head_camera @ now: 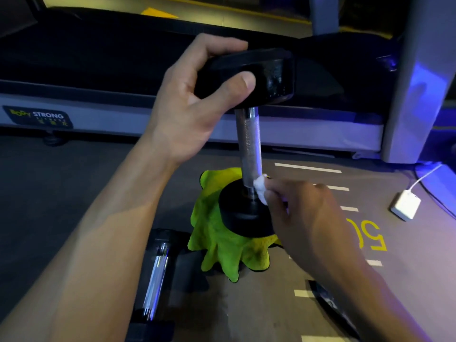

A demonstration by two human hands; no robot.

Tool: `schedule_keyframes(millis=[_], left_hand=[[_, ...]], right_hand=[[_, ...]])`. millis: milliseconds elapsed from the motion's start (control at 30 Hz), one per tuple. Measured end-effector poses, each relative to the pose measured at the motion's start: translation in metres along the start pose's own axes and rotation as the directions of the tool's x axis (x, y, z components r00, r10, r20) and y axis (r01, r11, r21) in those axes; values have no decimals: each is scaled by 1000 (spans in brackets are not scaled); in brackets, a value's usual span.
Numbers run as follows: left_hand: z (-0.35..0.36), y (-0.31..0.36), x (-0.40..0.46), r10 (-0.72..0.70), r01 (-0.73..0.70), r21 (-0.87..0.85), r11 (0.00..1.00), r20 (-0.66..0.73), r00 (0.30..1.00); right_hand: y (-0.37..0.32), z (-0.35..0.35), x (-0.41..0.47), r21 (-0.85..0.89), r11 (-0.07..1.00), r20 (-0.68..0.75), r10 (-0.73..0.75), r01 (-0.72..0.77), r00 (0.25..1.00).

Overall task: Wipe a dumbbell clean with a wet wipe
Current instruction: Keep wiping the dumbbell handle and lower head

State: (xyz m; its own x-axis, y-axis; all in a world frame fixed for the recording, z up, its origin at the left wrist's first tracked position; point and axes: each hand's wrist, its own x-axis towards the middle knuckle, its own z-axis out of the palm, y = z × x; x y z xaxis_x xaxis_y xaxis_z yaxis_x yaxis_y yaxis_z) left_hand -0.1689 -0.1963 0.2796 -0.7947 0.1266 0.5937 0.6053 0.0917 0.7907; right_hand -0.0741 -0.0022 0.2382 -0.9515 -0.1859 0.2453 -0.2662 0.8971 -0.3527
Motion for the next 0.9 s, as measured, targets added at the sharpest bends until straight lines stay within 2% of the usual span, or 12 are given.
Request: schedule_keyframes(millis=[200, 300, 367, 400, 467, 500, 533, 600, 633, 667, 800, 900], left_hand=[[1, 0, 0, -1, 1, -5, 1000, 5, 1000], [1, 2, 0, -2, 2, 9, 1000, 17, 1000], [1, 3, 0, -1, 1, 3, 1000, 17, 1000], [1, 3, -1, 2, -2, 3, 1000, 14, 1000], [1, 4, -2, 7, -7, 6, 1000, 17, 1000], [2, 4, -2, 8, -8, 6, 1000, 25, 1000], [2, 4, -2, 9, -10, 6, 1000, 33, 999], [3, 5, -2, 8, -8, 8, 1000, 31, 999], [3, 5, -1, 4, -4, 8, 1000, 23, 1000], [4, 4, -1, 0, -1, 4, 1000, 16, 1000], [3, 1, 0, -11, 11, -5, 1000, -5, 1000], [2, 2, -1, -17, 16, -11, 1000, -4, 1000]], right_hand=[[-25, 8, -10, -69, 997, -99, -24, 17, 995], [-28, 18, -3, -207, 978, -83, -54, 36, 995], [-26, 23, 0, -194, 978, -81, -94, 77, 992], [-21, 23, 1, -107, 991, -61, -86, 79, 994], [-5, 15, 9, 286, 958, -1, -18, 18, 1000], [1, 8, 10, 447, 894, -74, 10, 24, 997], [5, 2, 13, 490, 867, -228, 26, 92, 973], [10, 0, 17, 369, 911, -486, 21, 183, 874], [10, 3, 20, 324, 928, -524, 14, 184, 851], [9, 8, 20, 283, 941, -503, -18, 184, 864], [15, 28, 16, 223, 968, -188, -72, 114, 979], [2, 23, 26, 128, 974, -262, -148, 186, 954]])
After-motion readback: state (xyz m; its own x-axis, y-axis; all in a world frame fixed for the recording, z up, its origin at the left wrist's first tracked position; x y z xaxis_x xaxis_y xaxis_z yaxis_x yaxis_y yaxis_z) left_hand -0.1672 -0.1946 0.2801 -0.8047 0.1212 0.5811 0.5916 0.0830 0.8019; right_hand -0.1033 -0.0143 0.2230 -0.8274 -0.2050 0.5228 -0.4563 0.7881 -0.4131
